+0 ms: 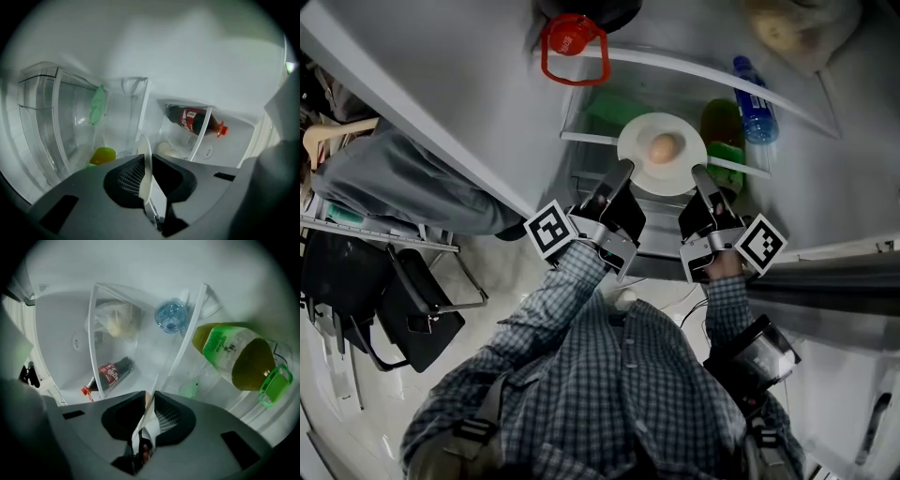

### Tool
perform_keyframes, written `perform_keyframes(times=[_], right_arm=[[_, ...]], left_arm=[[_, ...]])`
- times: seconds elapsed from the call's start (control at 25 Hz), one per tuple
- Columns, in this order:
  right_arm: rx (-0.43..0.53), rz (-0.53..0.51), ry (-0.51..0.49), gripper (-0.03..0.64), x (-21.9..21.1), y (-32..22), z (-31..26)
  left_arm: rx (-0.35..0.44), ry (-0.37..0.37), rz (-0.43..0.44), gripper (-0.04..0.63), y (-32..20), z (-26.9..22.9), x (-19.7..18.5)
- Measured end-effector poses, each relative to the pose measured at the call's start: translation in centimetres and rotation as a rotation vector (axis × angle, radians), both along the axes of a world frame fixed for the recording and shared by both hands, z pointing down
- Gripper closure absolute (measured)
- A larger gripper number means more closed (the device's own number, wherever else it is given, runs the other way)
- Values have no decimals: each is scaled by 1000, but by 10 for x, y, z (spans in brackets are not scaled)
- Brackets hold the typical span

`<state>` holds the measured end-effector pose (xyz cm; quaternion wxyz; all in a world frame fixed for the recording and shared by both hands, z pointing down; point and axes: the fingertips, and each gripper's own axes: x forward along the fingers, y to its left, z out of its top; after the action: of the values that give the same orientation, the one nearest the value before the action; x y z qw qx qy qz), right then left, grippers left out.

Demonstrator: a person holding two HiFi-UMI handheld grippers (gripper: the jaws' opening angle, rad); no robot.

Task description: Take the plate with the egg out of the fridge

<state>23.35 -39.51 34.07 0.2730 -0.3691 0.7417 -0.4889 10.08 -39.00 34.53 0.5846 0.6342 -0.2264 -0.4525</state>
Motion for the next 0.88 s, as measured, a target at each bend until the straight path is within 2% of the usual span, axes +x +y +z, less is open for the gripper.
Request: perform_keyframes(times=[0.16, 0.88], right_arm=[[-15, 21, -39, 571, -1, 3, 0], [17, 40, 25, 571, -20, 37, -7]], left_arm=[[8, -1, -11, 543, 3, -4, -1], [50, -7, 25, 543, 34, -9, -21]])
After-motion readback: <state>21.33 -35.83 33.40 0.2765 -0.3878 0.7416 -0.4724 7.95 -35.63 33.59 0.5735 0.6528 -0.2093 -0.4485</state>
